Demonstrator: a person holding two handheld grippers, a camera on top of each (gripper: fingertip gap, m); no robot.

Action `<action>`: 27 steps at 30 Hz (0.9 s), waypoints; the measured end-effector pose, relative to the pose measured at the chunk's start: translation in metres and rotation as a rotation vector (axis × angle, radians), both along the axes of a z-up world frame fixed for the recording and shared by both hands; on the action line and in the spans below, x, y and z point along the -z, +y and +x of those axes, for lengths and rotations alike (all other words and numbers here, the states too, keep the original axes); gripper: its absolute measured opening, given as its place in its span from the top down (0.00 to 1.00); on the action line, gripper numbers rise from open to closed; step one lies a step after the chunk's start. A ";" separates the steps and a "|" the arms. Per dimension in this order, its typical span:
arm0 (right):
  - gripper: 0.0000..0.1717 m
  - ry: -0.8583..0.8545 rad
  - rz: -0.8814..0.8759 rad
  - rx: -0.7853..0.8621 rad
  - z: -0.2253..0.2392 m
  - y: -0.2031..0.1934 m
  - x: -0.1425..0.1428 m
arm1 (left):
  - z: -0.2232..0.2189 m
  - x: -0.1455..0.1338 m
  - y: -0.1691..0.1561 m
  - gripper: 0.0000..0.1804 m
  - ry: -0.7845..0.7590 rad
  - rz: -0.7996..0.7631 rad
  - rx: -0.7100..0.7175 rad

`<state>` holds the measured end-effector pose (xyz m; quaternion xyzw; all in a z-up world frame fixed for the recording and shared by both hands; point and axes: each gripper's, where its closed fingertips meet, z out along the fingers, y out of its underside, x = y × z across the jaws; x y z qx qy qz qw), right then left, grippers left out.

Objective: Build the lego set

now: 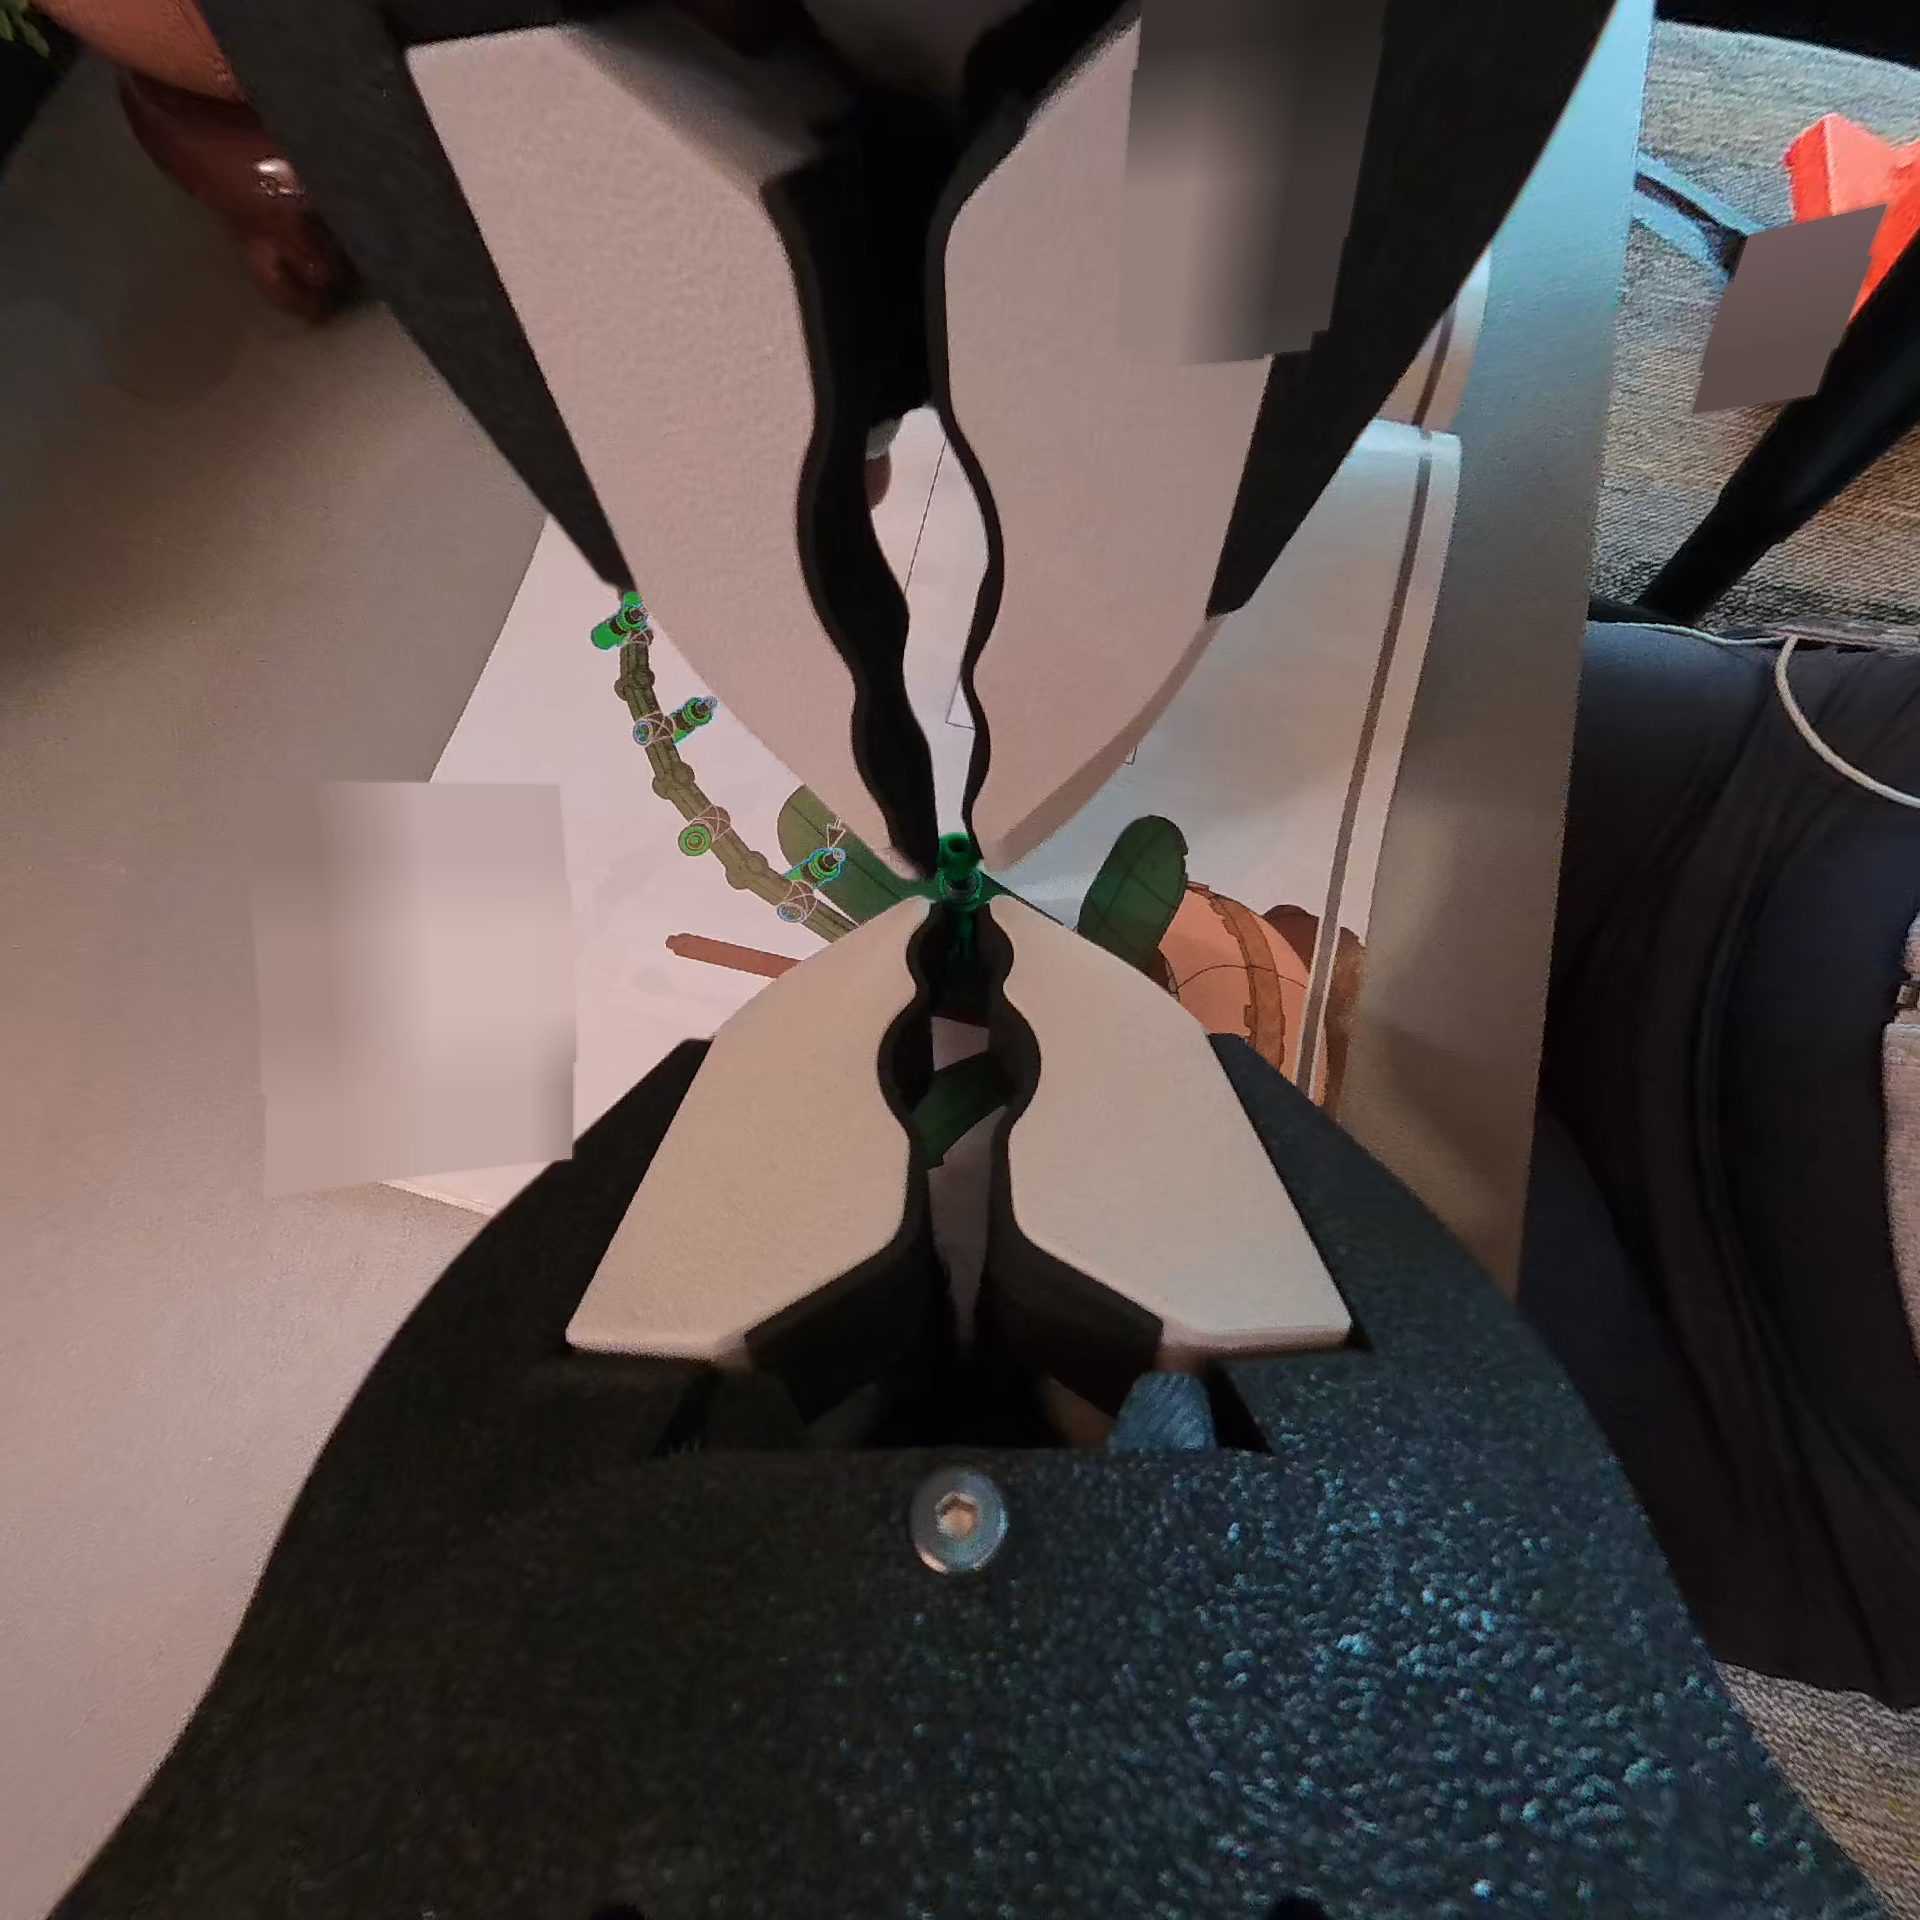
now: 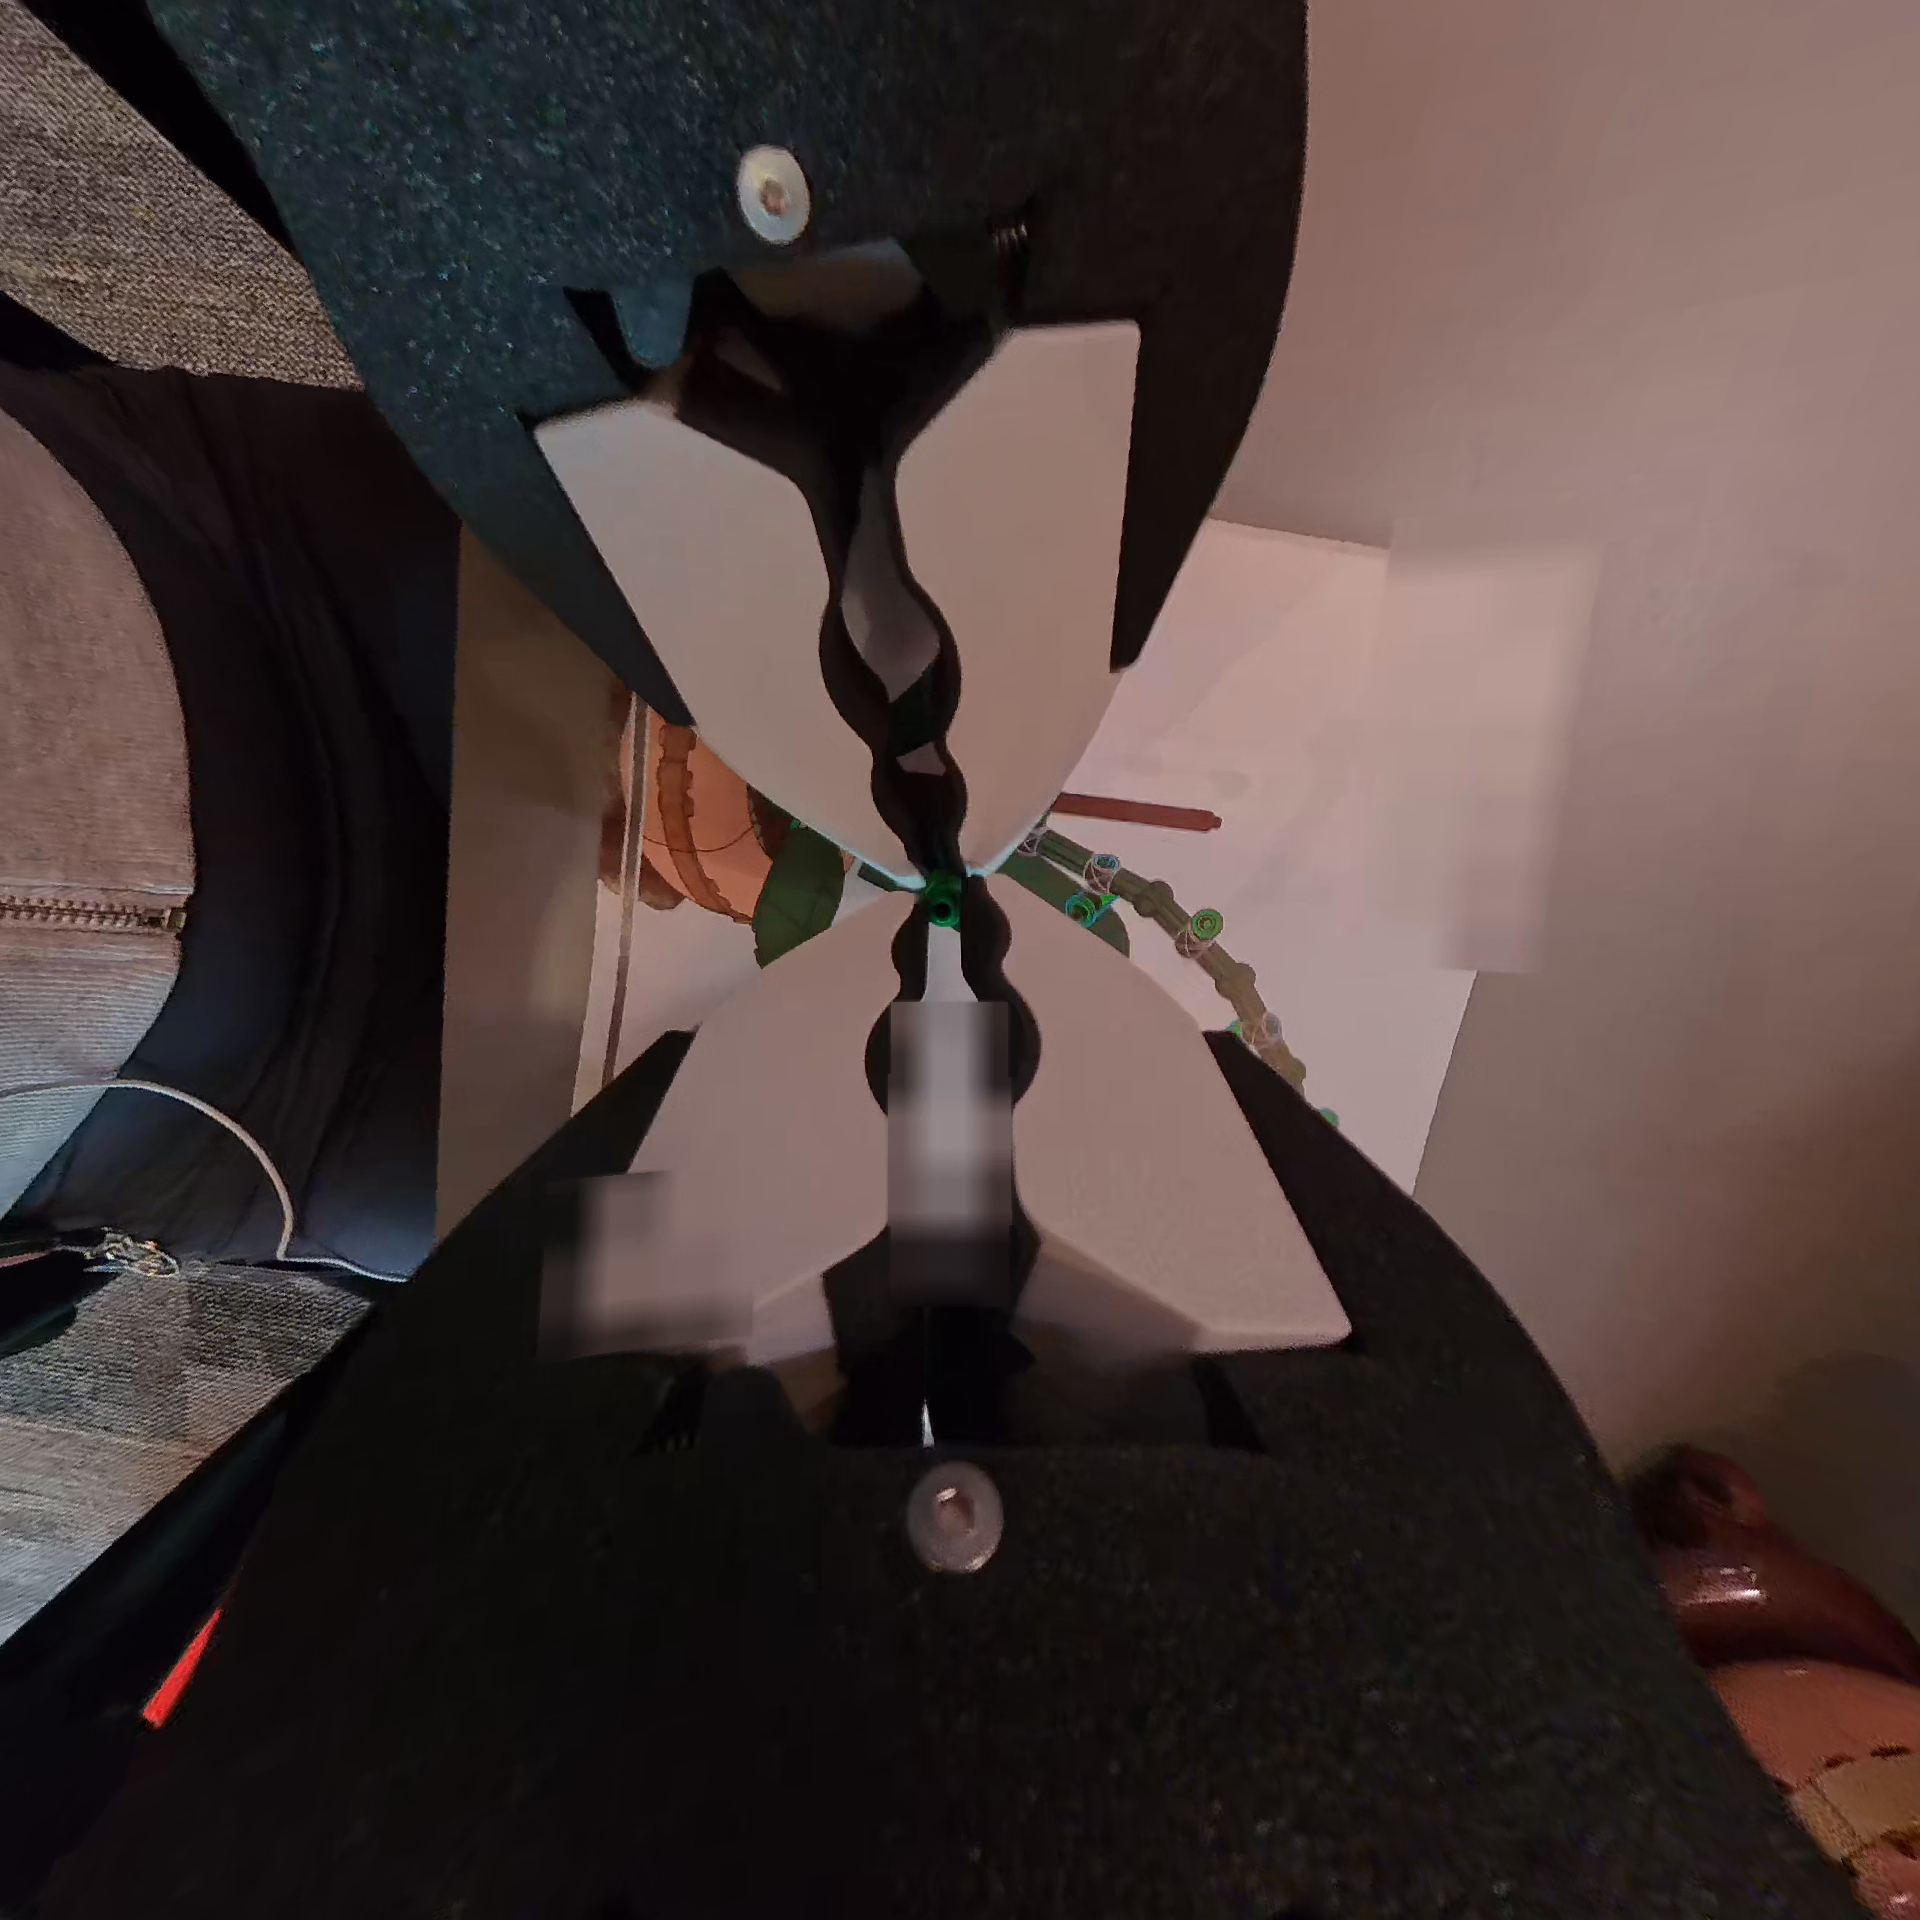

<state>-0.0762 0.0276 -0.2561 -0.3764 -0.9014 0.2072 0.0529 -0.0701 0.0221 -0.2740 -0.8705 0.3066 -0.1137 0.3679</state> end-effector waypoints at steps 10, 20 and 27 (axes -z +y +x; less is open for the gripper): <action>0.97 -0.007 -0.022 0.041 0.003 0.001 0.002 | 0.001 0.000 0.001 0.98 0.004 0.008 0.005; 0.97 -0.028 -0.019 0.076 0.002 0.001 0.003 | 0.001 0.000 0.001 0.98 0.031 0.021 0.008; 0.97 -0.055 -0.027 0.100 0.002 0.001 0.004 | 0.001 0.000 0.001 0.98 0.043 0.022 0.009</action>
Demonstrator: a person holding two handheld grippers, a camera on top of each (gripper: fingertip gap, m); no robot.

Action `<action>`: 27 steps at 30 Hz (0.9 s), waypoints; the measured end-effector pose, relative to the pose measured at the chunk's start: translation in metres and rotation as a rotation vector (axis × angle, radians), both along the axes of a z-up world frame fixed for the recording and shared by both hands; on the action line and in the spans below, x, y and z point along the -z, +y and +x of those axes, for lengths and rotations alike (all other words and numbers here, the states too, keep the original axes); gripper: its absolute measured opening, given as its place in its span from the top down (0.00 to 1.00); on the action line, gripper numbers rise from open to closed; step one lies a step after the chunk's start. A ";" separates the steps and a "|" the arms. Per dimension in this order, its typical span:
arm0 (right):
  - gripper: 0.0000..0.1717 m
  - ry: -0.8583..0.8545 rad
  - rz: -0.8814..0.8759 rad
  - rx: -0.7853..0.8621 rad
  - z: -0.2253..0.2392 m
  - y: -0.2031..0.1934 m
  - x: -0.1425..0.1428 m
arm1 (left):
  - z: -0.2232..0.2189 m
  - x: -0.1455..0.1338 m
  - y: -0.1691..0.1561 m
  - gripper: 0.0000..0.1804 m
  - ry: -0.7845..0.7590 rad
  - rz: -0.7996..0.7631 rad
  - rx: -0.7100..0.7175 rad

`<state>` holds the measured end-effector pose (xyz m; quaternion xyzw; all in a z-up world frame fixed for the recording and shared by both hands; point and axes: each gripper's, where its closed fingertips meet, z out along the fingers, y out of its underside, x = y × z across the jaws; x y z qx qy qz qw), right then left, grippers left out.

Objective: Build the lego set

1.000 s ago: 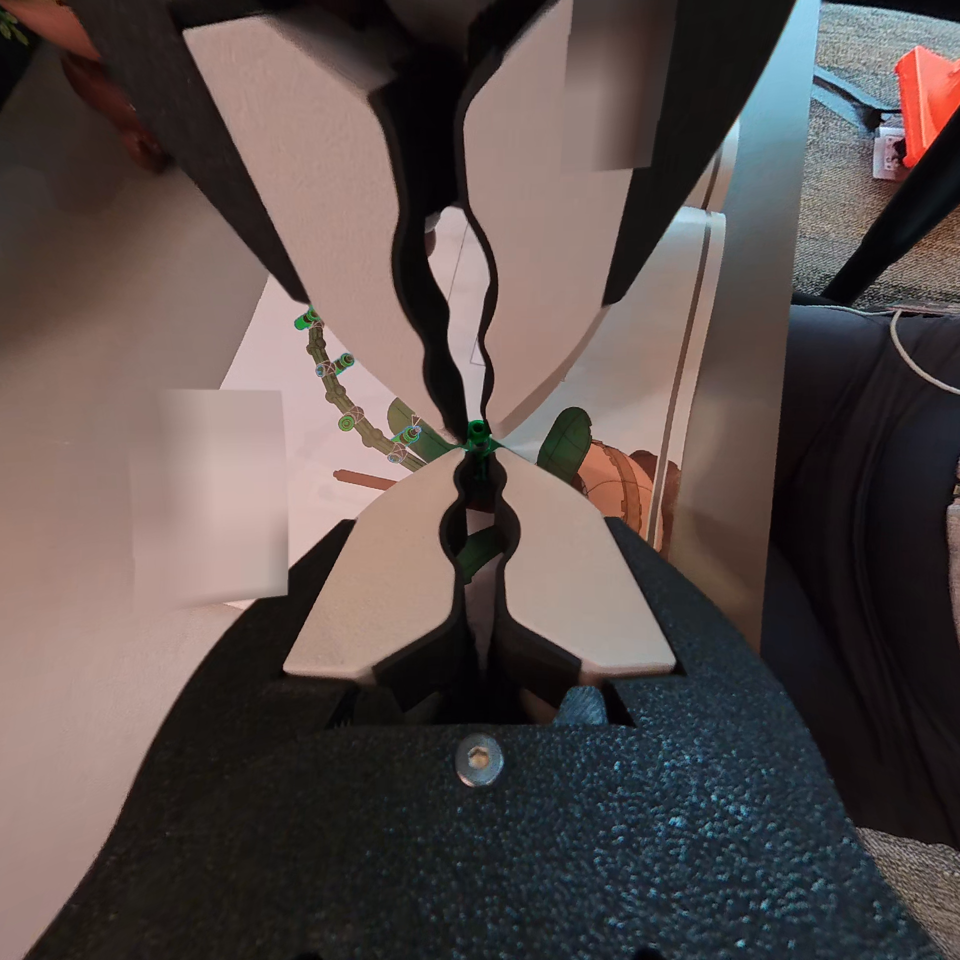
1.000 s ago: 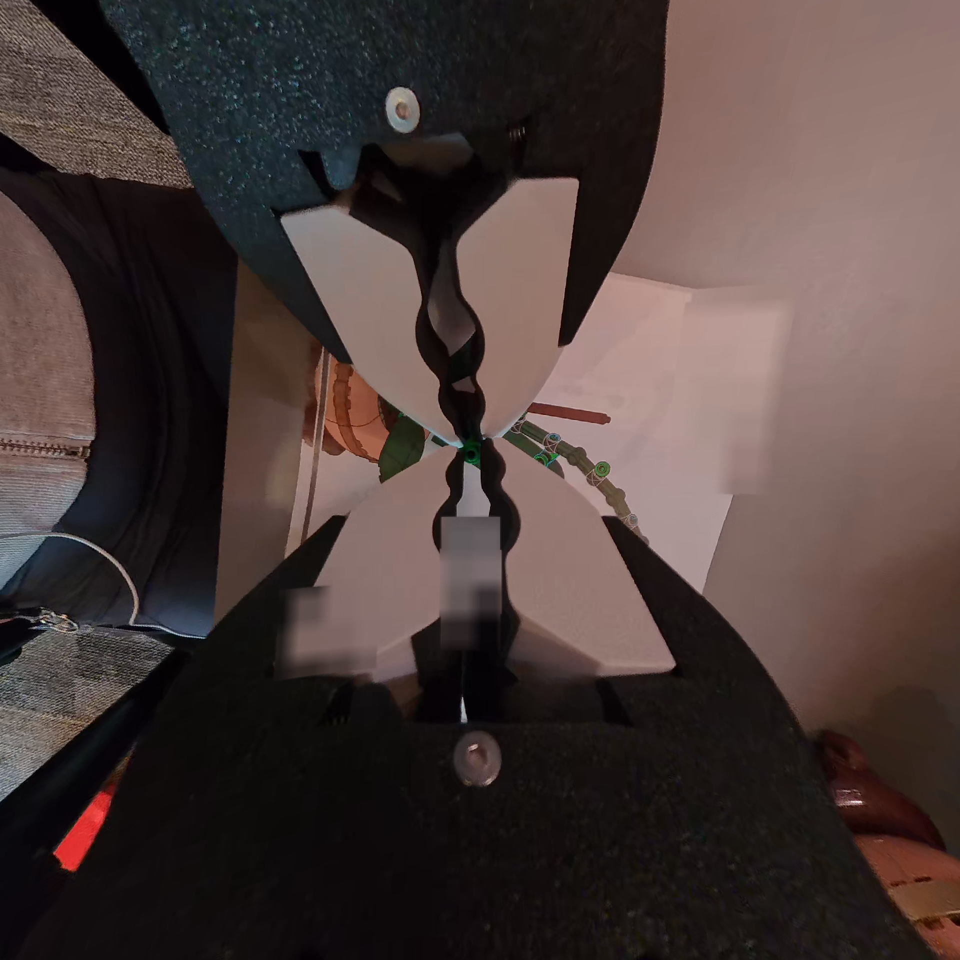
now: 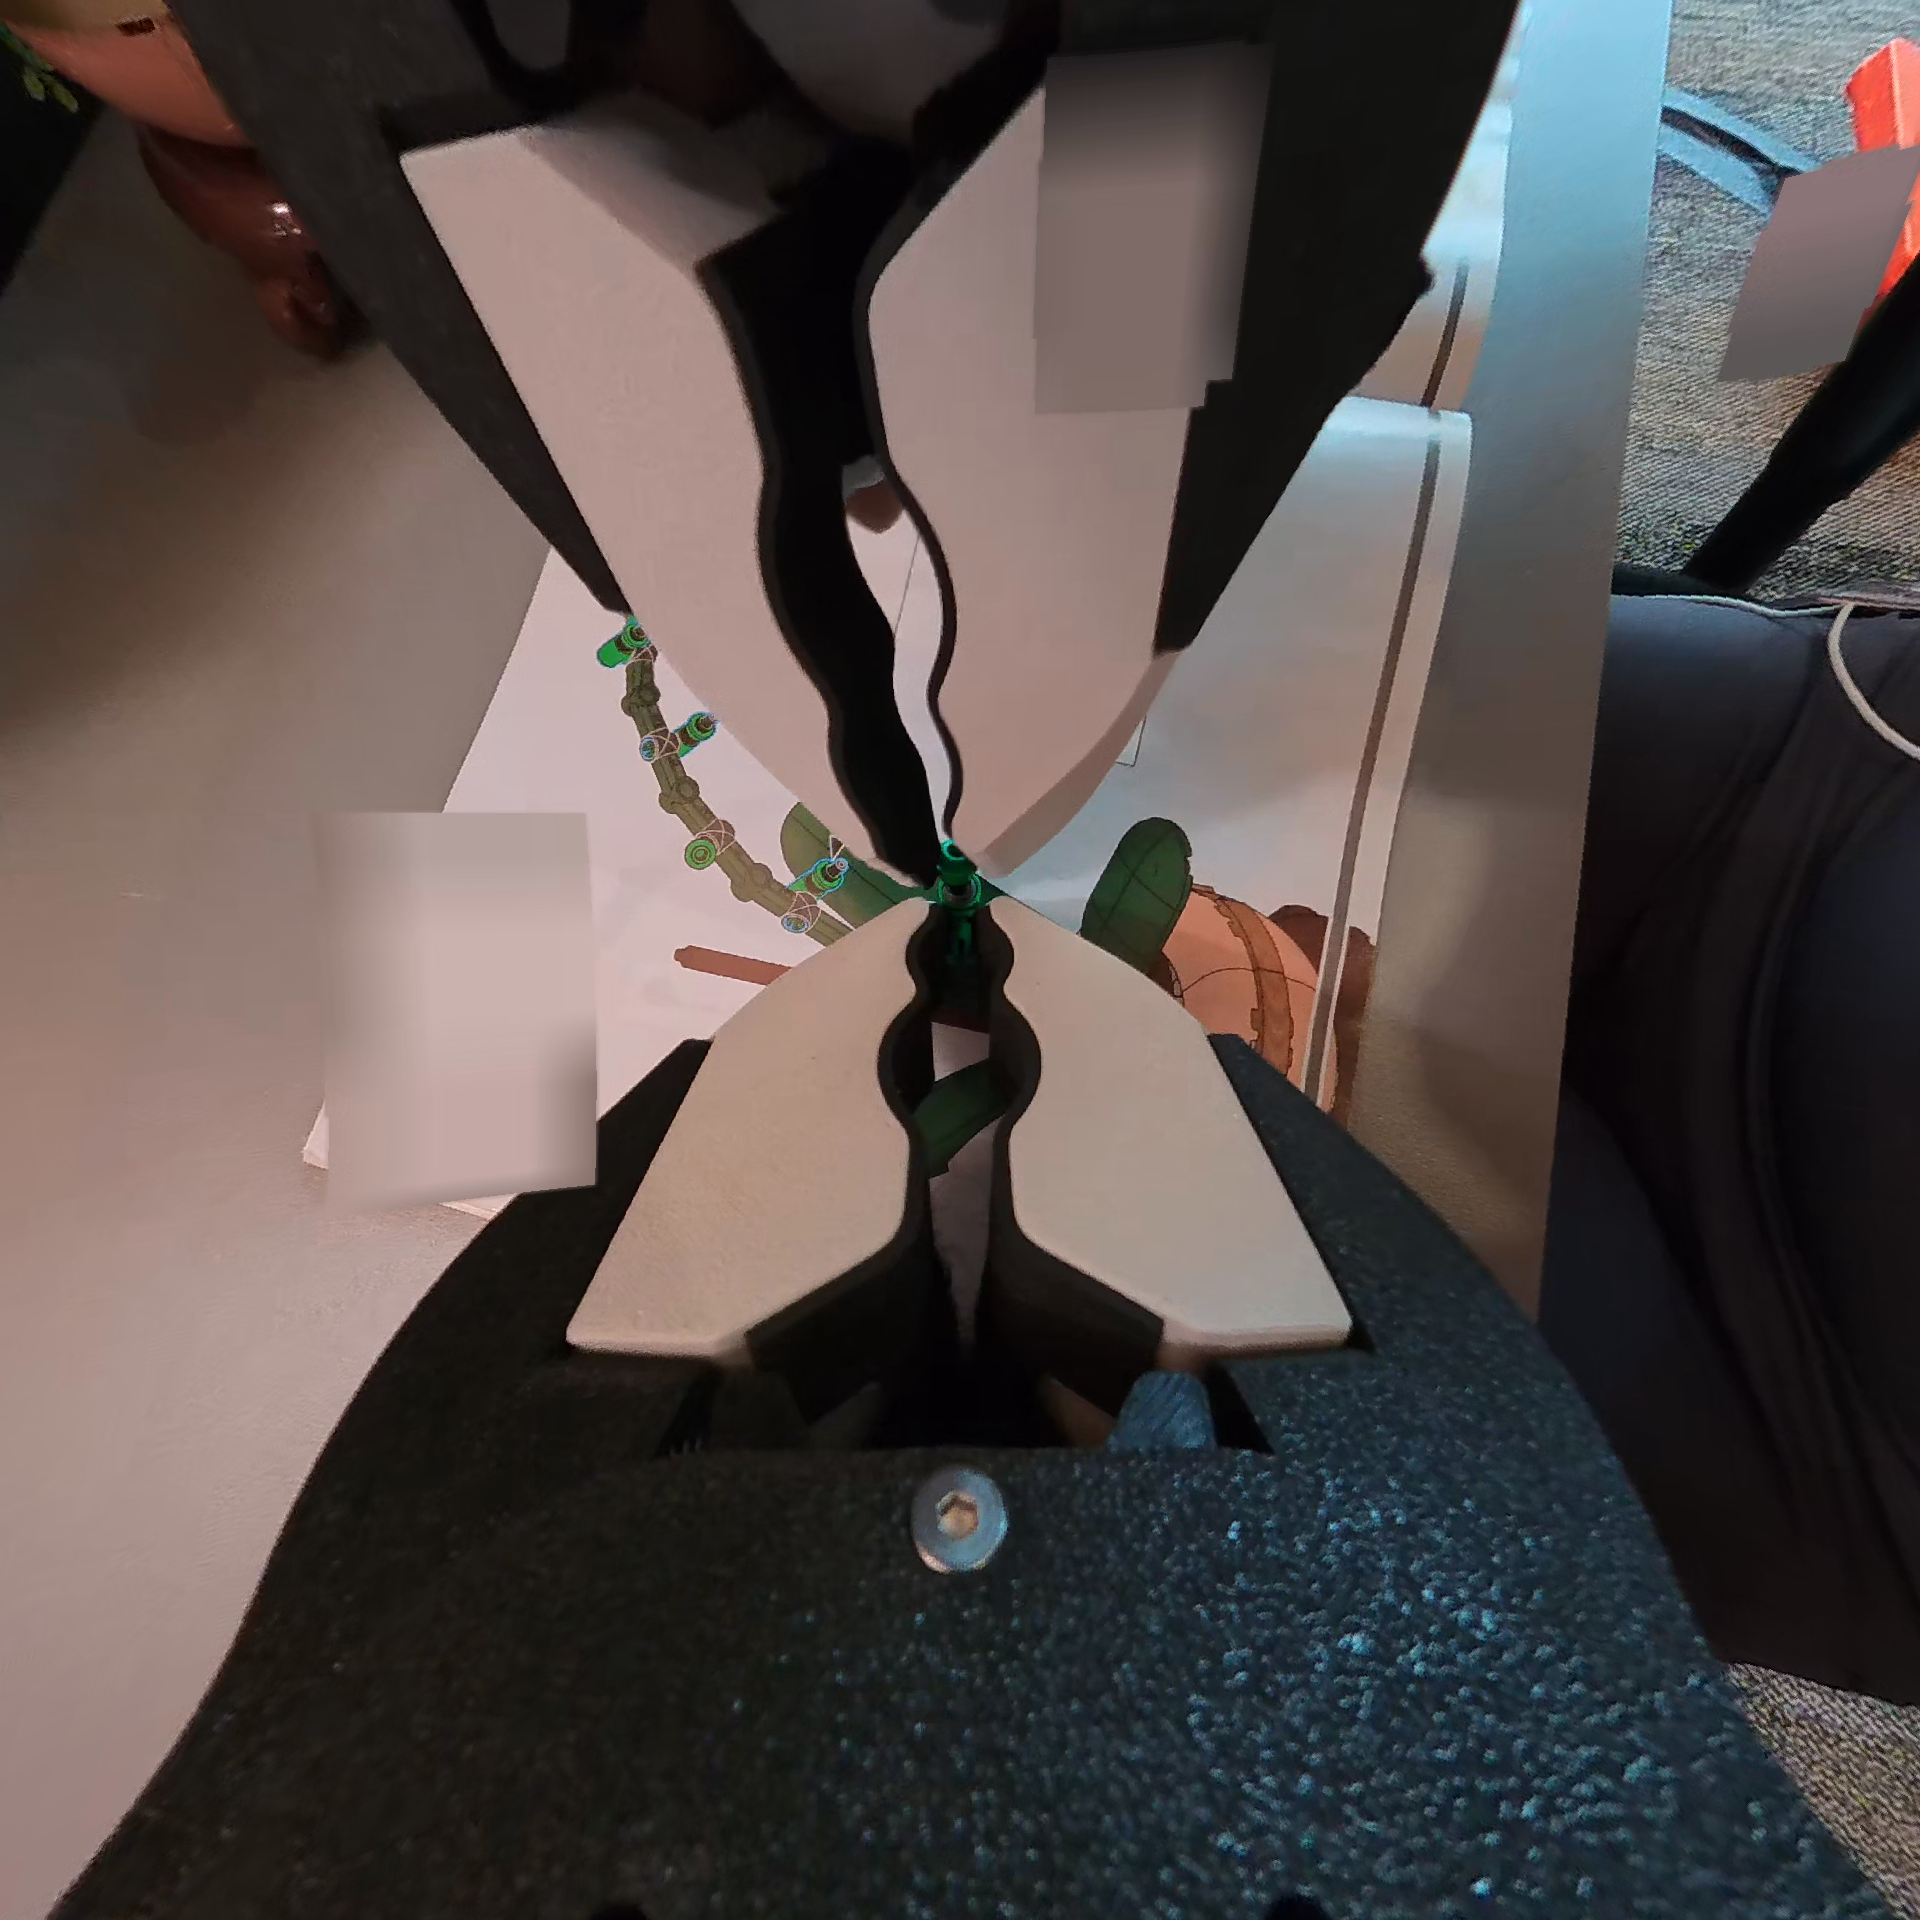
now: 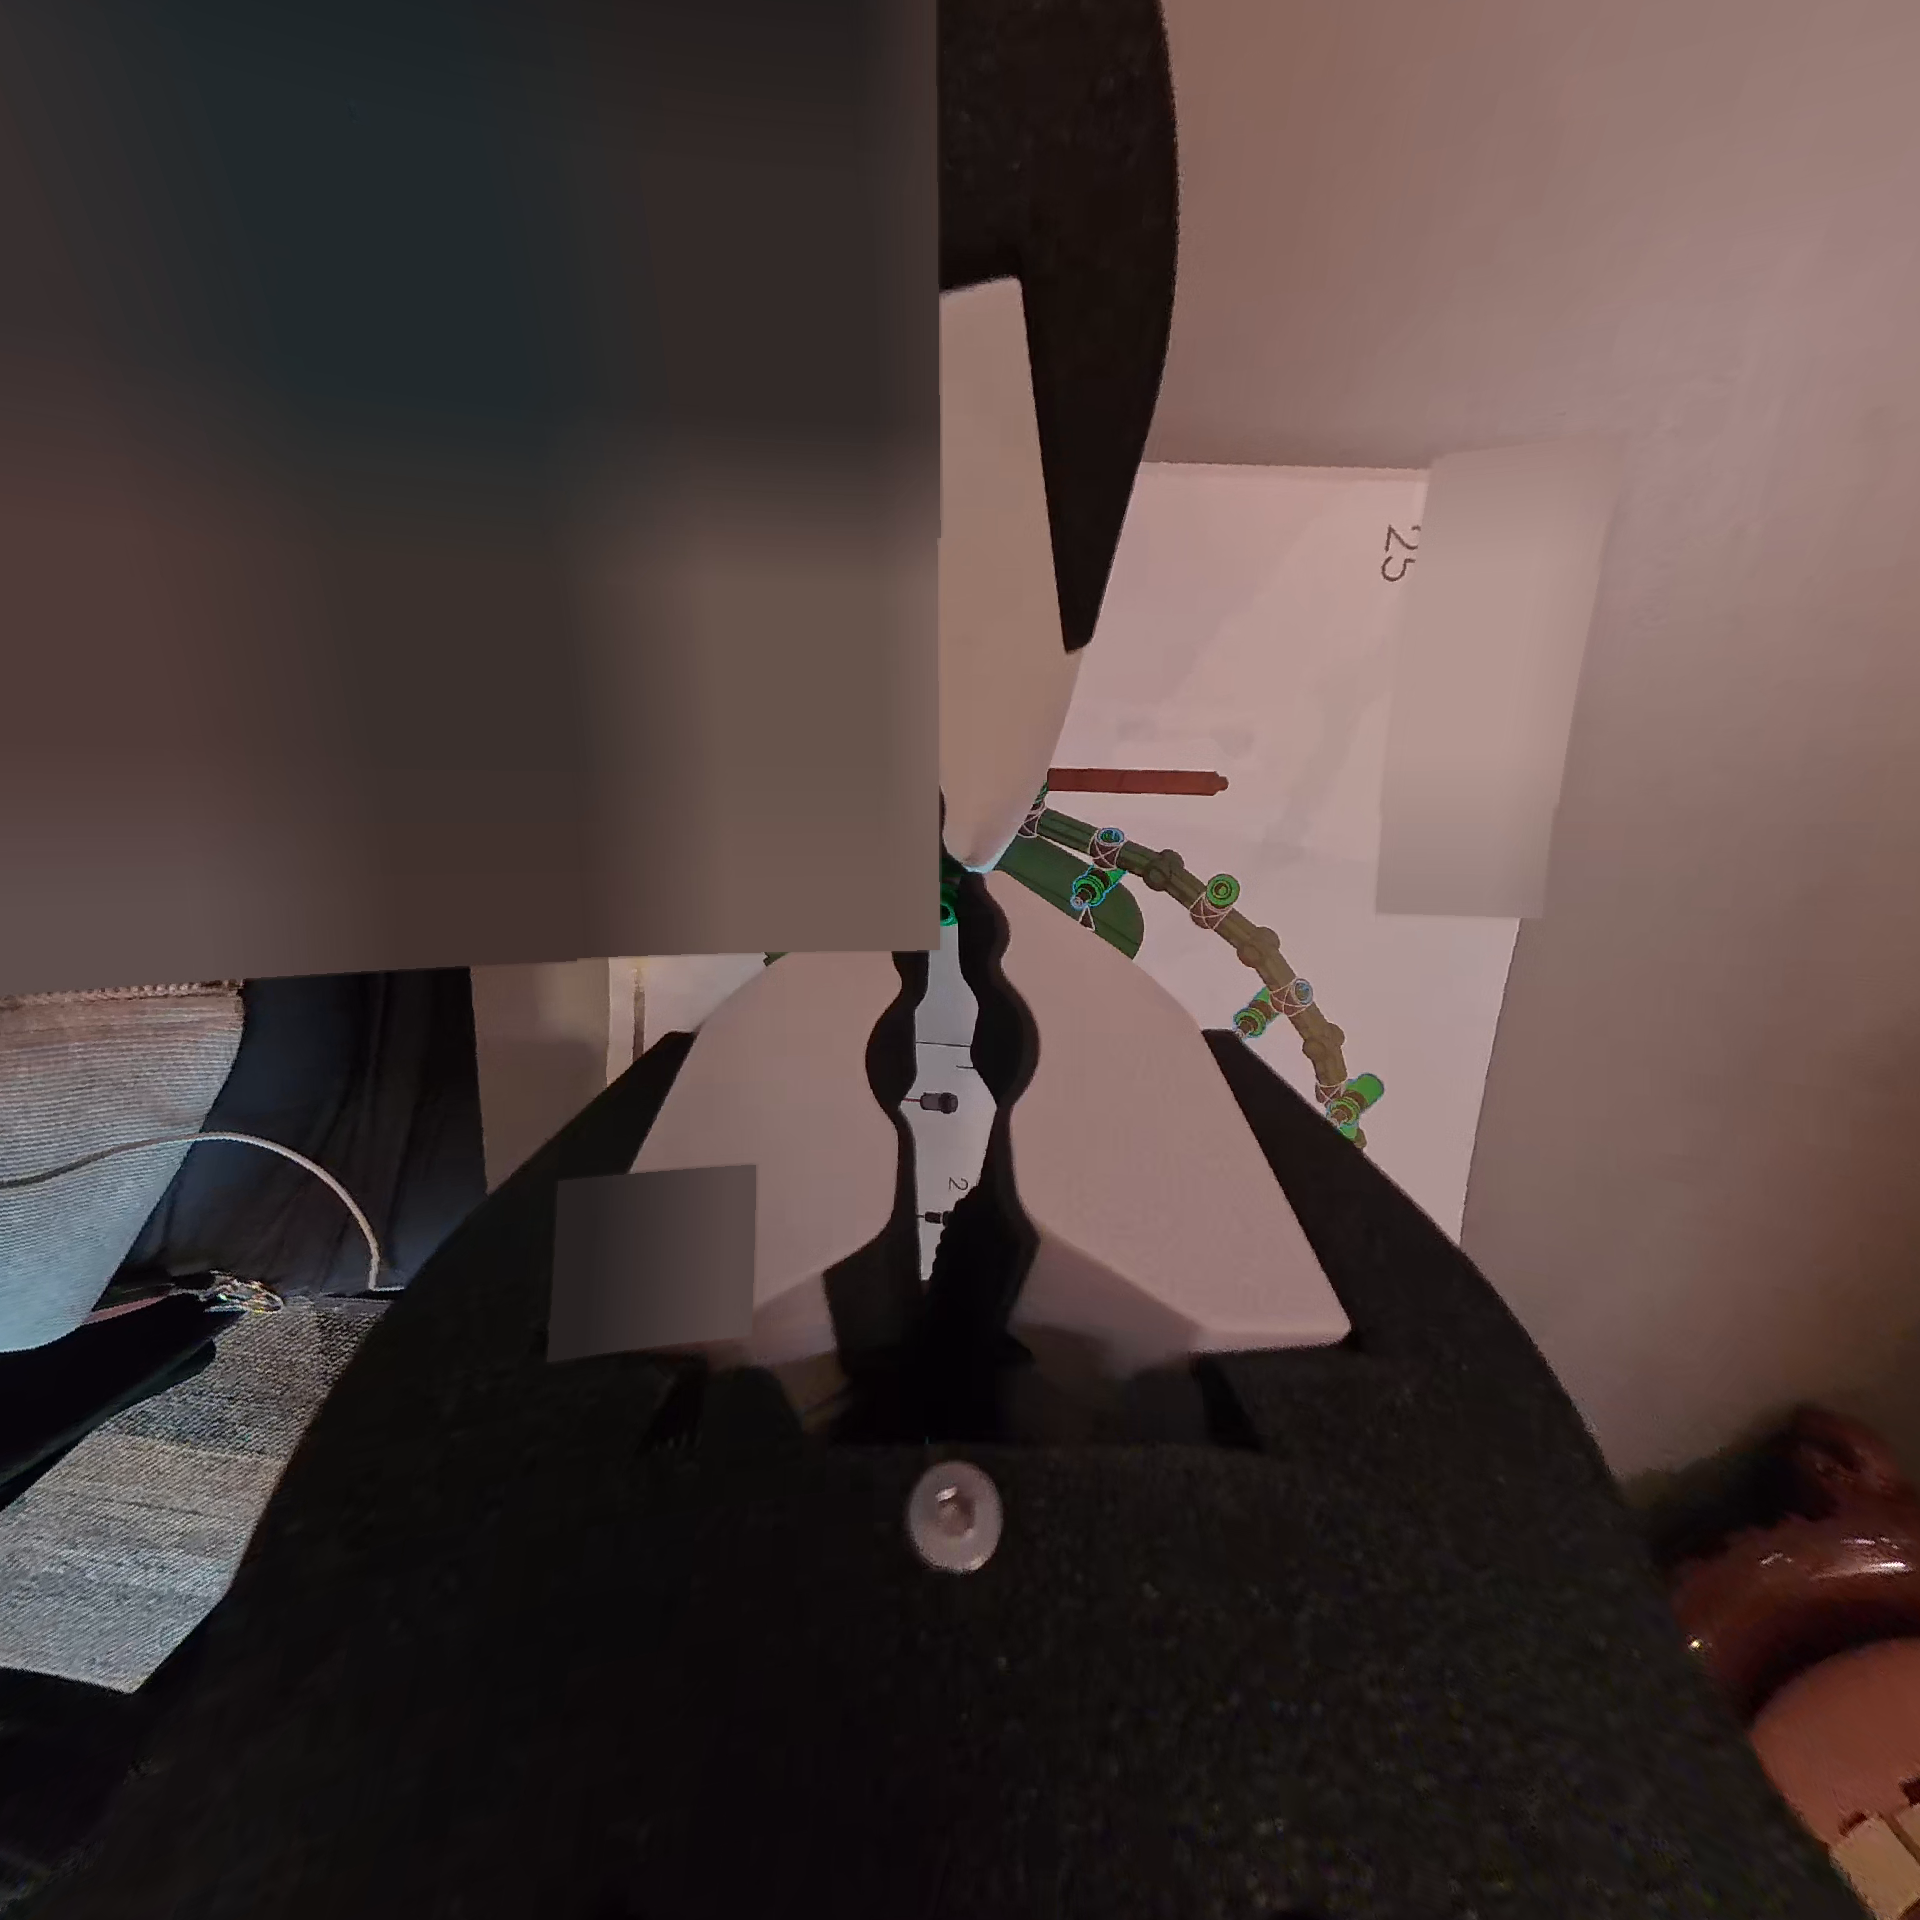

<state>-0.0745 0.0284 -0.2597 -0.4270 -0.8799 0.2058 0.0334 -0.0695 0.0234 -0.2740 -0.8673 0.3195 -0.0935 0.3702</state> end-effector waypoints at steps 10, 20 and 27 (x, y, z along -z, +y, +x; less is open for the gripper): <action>0.97 -0.093 0.053 0.009 0.004 0.009 0.001 | 0.001 -0.002 0.002 0.98 -0.016 0.013 -0.007; 0.97 -0.153 0.019 -0.029 0.008 0.009 0.004 | 0.002 -0.003 0.003 0.98 -0.014 0.036 0.006; 0.97 -0.146 -0.077 -0.041 0.009 0.007 0.003 | 0.002 -0.003 0.003 0.98 -0.021 0.045 0.012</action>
